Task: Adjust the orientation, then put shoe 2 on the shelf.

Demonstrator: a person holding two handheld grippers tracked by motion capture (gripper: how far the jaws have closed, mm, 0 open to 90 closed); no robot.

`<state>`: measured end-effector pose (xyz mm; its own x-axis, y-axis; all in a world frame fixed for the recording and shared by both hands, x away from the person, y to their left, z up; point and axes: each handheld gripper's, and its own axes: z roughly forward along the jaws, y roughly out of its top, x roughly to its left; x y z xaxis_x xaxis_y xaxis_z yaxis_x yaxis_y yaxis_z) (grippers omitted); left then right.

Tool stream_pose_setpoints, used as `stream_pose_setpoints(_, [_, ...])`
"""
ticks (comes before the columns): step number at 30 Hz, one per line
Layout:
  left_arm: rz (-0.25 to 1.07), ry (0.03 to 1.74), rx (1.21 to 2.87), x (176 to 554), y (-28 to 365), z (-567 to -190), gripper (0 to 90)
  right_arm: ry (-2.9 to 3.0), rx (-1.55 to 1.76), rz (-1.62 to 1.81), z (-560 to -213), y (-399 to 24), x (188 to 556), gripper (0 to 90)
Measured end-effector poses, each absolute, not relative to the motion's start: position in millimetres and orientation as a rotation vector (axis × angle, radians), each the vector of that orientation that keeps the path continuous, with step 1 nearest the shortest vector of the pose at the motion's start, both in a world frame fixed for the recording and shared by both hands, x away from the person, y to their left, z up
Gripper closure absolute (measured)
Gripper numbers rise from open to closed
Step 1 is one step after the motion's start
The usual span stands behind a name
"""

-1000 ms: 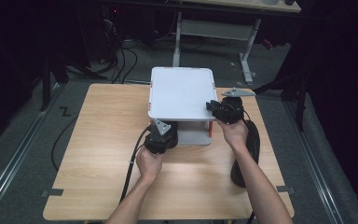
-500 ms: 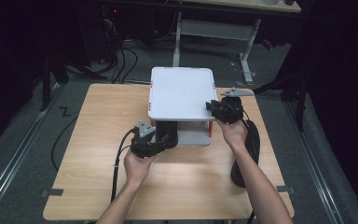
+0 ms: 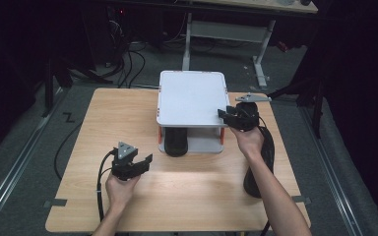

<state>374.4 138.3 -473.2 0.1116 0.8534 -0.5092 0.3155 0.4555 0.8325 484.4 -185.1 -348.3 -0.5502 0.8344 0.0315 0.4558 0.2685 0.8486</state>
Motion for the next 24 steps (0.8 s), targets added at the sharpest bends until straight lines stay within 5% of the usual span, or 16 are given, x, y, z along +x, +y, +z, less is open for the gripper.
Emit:
stream_pose_setpoints(14, [0.639,1.567,1.200,379,153,-514,39.0,2.053,1.175,1.252,-350,-219,458,49.2])
stream_pose_setpoints(24, [0.633,1.544,1.206,375,153,-517,33.1,2.138,1.204,1.168,-379,-241,418,53.8])
